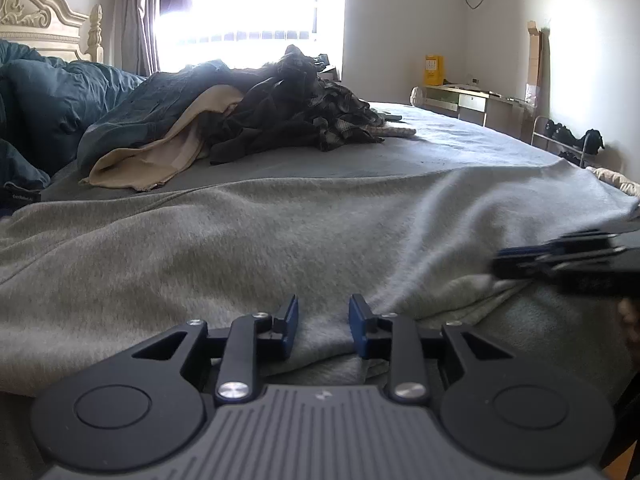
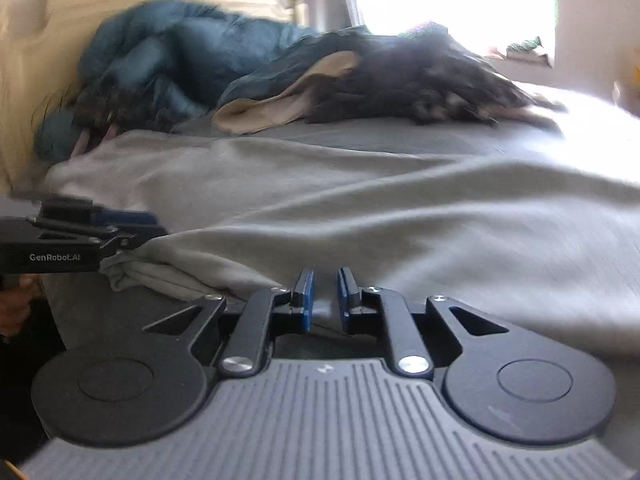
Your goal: Fold clothes
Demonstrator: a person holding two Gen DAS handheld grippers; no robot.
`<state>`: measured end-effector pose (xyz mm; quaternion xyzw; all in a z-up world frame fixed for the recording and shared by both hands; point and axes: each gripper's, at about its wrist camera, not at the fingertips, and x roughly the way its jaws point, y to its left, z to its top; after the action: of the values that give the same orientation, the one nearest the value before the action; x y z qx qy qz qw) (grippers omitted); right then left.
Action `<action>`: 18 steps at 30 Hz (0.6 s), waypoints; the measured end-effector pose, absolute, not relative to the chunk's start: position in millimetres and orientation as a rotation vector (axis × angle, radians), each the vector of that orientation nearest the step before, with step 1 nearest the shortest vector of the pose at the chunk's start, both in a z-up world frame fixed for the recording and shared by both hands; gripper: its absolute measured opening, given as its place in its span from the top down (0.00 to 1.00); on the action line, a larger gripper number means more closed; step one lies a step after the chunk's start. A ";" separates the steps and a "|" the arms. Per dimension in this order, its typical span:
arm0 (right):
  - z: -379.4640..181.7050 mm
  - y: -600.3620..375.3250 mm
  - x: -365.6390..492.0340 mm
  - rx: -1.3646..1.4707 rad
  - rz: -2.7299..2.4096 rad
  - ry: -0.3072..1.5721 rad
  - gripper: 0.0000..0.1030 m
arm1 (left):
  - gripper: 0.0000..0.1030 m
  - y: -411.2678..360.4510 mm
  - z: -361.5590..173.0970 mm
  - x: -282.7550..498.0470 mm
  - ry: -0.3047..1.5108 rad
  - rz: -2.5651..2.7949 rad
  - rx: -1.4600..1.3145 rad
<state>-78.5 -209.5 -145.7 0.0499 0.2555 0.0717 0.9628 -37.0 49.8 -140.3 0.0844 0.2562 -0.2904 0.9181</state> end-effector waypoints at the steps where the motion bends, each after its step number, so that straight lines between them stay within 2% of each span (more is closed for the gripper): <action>1: -144.3 -220.4 -85.6 0.117 0.122 0.520 0.91 | 0.68 49.4 -140.4 -36.2 0.526 -0.595 0.179; 6: -122.2 -251.2 -110.0 0.168 0.056 0.495 0.87 | 0.68 48.9 -141.4 -34.3 0.531 -0.583 0.173; 10: -105.4 -218.9 -87.2 0.111 0.158 0.394 0.87 | 0.67 44.7 -141.3 -35.2 0.530 -0.559 0.186; 14: -120.6 -181.6 -56.2 0.014 0.208 0.429 0.88 | 0.63 40.4 -139.9 -36.8 0.524 -0.531 0.212; 18: -145.3 -189.9 -67.9 -0.087 0.120 0.520 0.89 | 0.56 44.6 -139.7 -35.3 0.519 -0.532 0.202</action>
<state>-67.9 -189.9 -145.3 -0.0430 0.2566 0.0591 0.9637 -35.3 44.6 -139.7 0.0987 0.2532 -0.2595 0.9267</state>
